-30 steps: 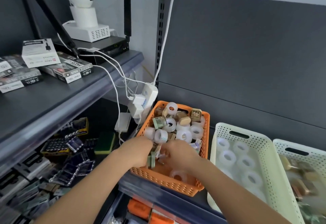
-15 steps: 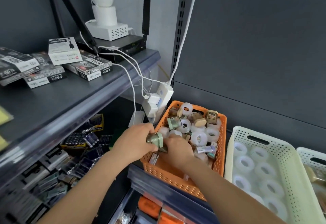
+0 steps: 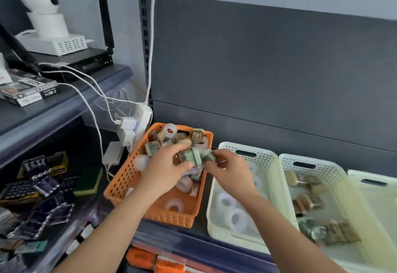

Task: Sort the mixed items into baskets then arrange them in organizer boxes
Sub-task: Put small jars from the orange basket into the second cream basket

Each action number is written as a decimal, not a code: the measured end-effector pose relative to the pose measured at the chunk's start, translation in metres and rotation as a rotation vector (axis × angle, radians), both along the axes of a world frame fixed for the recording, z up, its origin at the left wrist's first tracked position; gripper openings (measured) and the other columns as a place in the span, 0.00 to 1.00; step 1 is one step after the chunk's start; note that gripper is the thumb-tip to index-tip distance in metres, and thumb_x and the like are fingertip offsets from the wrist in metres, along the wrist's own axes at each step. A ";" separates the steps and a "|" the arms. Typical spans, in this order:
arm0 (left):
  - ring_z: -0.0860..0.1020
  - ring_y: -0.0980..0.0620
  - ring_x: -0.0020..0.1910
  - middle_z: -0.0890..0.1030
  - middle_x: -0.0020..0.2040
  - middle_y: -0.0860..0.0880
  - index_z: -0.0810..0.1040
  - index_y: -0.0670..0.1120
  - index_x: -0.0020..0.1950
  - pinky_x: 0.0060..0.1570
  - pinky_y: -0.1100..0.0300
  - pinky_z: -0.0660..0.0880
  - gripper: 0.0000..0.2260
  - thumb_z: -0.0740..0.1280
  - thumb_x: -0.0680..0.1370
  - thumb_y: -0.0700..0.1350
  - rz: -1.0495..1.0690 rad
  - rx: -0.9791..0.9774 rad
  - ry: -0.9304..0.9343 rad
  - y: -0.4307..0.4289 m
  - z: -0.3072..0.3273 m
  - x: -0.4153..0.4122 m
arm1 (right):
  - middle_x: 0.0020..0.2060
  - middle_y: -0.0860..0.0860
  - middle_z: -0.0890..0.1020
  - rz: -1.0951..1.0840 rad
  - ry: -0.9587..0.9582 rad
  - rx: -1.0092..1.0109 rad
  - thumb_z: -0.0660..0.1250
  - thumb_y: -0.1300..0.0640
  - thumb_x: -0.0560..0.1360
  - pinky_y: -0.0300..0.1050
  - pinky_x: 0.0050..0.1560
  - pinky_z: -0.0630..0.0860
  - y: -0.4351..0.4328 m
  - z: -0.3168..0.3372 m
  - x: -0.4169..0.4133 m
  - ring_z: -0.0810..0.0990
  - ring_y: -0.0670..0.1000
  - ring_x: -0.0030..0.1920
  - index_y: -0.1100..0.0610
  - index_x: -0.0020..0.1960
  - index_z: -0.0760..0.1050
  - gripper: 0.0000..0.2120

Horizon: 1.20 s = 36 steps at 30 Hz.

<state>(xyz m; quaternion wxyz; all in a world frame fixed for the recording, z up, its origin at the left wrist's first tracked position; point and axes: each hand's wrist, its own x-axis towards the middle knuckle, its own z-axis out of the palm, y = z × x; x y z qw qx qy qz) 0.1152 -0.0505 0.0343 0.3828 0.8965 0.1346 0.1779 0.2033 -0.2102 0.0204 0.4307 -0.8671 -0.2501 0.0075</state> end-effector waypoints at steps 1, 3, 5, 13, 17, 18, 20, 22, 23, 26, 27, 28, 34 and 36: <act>0.70 0.62 0.58 0.73 0.59 0.61 0.74 0.55 0.66 0.57 0.62 0.68 0.20 0.71 0.74 0.48 -0.027 -0.003 0.001 -0.015 0.000 0.006 | 0.38 0.43 0.82 -0.035 0.002 0.012 0.70 0.51 0.71 0.41 0.42 0.75 -0.017 0.001 0.002 0.79 0.45 0.40 0.48 0.49 0.78 0.07; 0.72 0.60 0.55 0.74 0.55 0.63 0.74 0.57 0.63 0.54 0.61 0.70 0.18 0.71 0.74 0.49 -0.082 -0.012 0.011 -0.047 -0.003 0.019 | 0.38 0.42 0.81 -0.098 -0.002 0.044 0.70 0.51 0.71 0.39 0.41 0.75 -0.051 0.001 0.006 0.80 0.43 0.40 0.47 0.51 0.76 0.10; 0.73 0.60 0.51 0.74 0.51 0.63 0.73 0.57 0.59 0.49 0.63 0.69 0.16 0.72 0.73 0.49 -0.137 -0.033 0.015 -0.080 -0.007 0.030 | 0.38 0.40 0.79 -0.152 -0.019 0.045 0.71 0.50 0.70 0.35 0.40 0.74 -0.087 -0.002 0.009 0.79 0.40 0.39 0.46 0.53 0.75 0.12; 0.73 0.61 0.55 0.72 0.60 0.60 0.72 0.57 0.61 0.55 0.63 0.70 0.15 0.69 0.76 0.50 -0.394 0.051 0.061 -0.206 -0.028 0.066 | 0.53 0.46 0.79 -0.307 -0.074 -0.165 0.71 0.48 0.71 0.42 0.44 0.77 -0.221 -0.019 0.019 0.79 0.46 0.45 0.47 0.59 0.77 0.18; 0.73 0.56 0.59 0.69 0.67 0.55 0.68 0.52 0.71 0.60 0.61 0.70 0.22 0.67 0.77 0.44 -0.462 0.276 0.033 -0.253 -0.037 0.082 | 0.52 0.46 0.78 -0.380 -0.089 -0.276 0.72 0.51 0.71 0.39 0.45 0.73 -0.264 -0.030 0.025 0.77 0.47 0.46 0.48 0.61 0.75 0.19; 0.72 0.54 0.62 0.68 0.68 0.53 0.66 0.51 0.72 0.62 0.60 0.70 0.24 0.67 0.77 0.41 -0.472 0.366 0.018 -0.262 -0.042 0.085 | 0.52 0.47 0.77 -0.392 -0.077 -0.308 0.72 0.53 0.71 0.41 0.46 0.75 -0.270 -0.032 0.026 0.78 0.49 0.46 0.49 0.60 0.74 0.19; 0.69 0.50 0.65 0.67 0.68 0.49 0.66 0.49 0.73 0.64 0.58 0.69 0.27 0.66 0.76 0.35 -0.477 0.536 0.001 -0.272 -0.052 0.087 | 0.53 0.48 0.78 -0.377 -0.083 -0.414 0.71 0.54 0.72 0.43 0.46 0.77 -0.279 -0.038 0.030 0.79 0.51 0.45 0.51 0.57 0.75 0.14; 0.67 0.48 0.66 0.68 0.68 0.48 0.65 0.48 0.73 0.65 0.55 0.67 0.28 0.65 0.75 0.33 -0.481 0.678 0.022 -0.276 -0.059 0.088 | 0.53 0.48 0.80 -0.305 -0.101 -0.543 0.67 0.55 0.75 0.43 0.45 0.77 -0.284 -0.045 0.032 0.79 0.51 0.47 0.52 0.55 0.78 0.09; 0.66 0.48 0.67 0.67 0.69 0.47 0.63 0.47 0.74 0.68 0.53 0.65 0.30 0.64 0.74 0.32 -0.495 0.736 0.045 -0.276 -0.061 0.089 | 0.54 0.48 0.80 -0.261 -0.097 -0.595 0.64 0.54 0.76 0.43 0.47 0.78 -0.285 -0.048 0.032 0.79 0.51 0.49 0.51 0.57 0.77 0.10; 0.59 0.48 0.74 0.59 0.77 0.46 0.51 0.44 0.78 0.75 0.49 0.50 0.36 0.63 0.73 0.32 -0.541 0.829 0.189 -0.274 -0.065 0.093 | 0.56 0.50 0.80 -0.162 -0.073 -0.675 0.60 0.55 0.78 0.45 0.52 0.76 -0.284 -0.051 0.036 0.78 0.53 0.55 0.54 0.63 0.73 0.14; 0.57 0.48 0.76 0.56 0.78 0.45 0.47 0.43 0.78 0.75 0.49 0.45 0.38 0.63 0.73 0.32 -0.551 0.839 0.240 -0.273 -0.065 0.094 | 0.56 0.51 0.79 -0.139 -0.079 -0.695 0.60 0.56 0.78 0.46 0.54 0.76 -0.283 -0.050 0.038 0.77 0.54 0.57 0.54 0.63 0.72 0.15; 0.55 0.49 0.76 0.53 0.78 0.45 0.45 0.43 0.78 0.74 0.48 0.41 0.39 0.62 0.73 0.32 -0.557 0.845 0.282 -0.272 -0.064 0.095 | 0.57 0.52 0.78 -0.118 -0.089 -0.715 0.60 0.57 0.77 0.46 0.57 0.75 -0.282 -0.049 0.040 0.76 0.54 0.59 0.55 0.64 0.71 0.15; 0.48 0.49 0.77 0.50 0.79 0.46 0.43 0.44 0.78 0.74 0.44 0.41 0.38 0.62 0.75 0.35 -0.527 0.807 0.332 -0.268 -0.056 0.093 | 0.61 0.53 0.74 -0.100 -0.110 -0.712 0.59 0.57 0.77 0.48 0.62 0.73 -0.278 -0.046 0.044 0.72 0.55 0.62 0.54 0.67 0.69 0.18; 0.51 0.49 0.77 0.54 0.78 0.47 0.48 0.45 0.78 0.75 0.45 0.45 0.34 0.63 0.77 0.37 -0.504 0.779 0.268 -0.262 -0.052 0.089 | 0.61 0.53 0.74 -0.113 -0.136 -0.677 0.58 0.55 0.78 0.48 0.61 0.72 -0.272 -0.044 0.045 0.71 0.55 0.62 0.53 0.67 0.69 0.17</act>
